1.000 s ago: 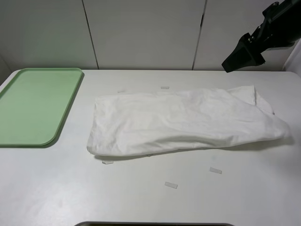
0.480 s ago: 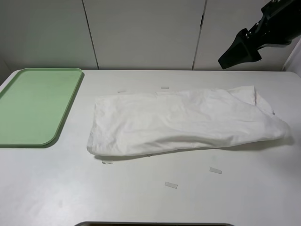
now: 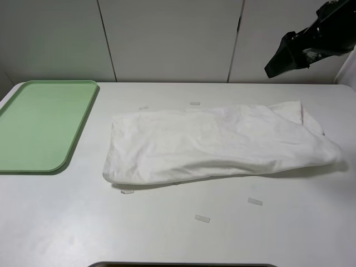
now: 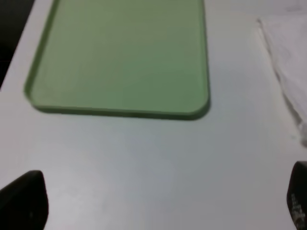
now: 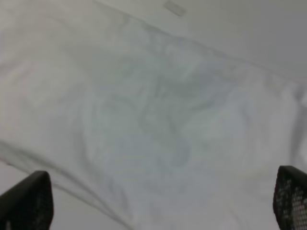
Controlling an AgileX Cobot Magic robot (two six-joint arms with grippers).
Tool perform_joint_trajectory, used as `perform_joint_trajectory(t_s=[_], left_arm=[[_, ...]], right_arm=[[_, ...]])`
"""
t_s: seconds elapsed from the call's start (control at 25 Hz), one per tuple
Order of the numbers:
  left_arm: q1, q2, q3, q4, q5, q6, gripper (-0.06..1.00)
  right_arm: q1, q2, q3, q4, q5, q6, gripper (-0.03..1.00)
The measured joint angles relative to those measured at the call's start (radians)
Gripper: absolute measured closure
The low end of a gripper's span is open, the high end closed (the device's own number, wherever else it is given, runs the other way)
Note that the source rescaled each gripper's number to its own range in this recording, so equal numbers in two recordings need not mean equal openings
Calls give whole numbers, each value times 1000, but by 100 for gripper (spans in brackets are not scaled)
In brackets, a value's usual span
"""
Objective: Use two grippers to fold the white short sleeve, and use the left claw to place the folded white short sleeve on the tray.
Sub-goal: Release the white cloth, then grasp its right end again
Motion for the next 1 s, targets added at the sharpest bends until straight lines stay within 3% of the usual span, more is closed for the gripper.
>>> perform_joint_trajectory(t_s=[0.16,0.4,0.56,1.0], left_arm=[[58,0,0,0,0,0,-5],[124,0,0,0,0,0,-5],[126,0,0,0,0,0,-5],[126,0,0,0,0,0,-5]], right_arm=[[0,3,0,-206,-81,191,-3],[0,92,0,-413,-93,375,-3],[-22,177,0,-441,-102,401,-3],[-223,413,-5,-441,-170,404,-3]])
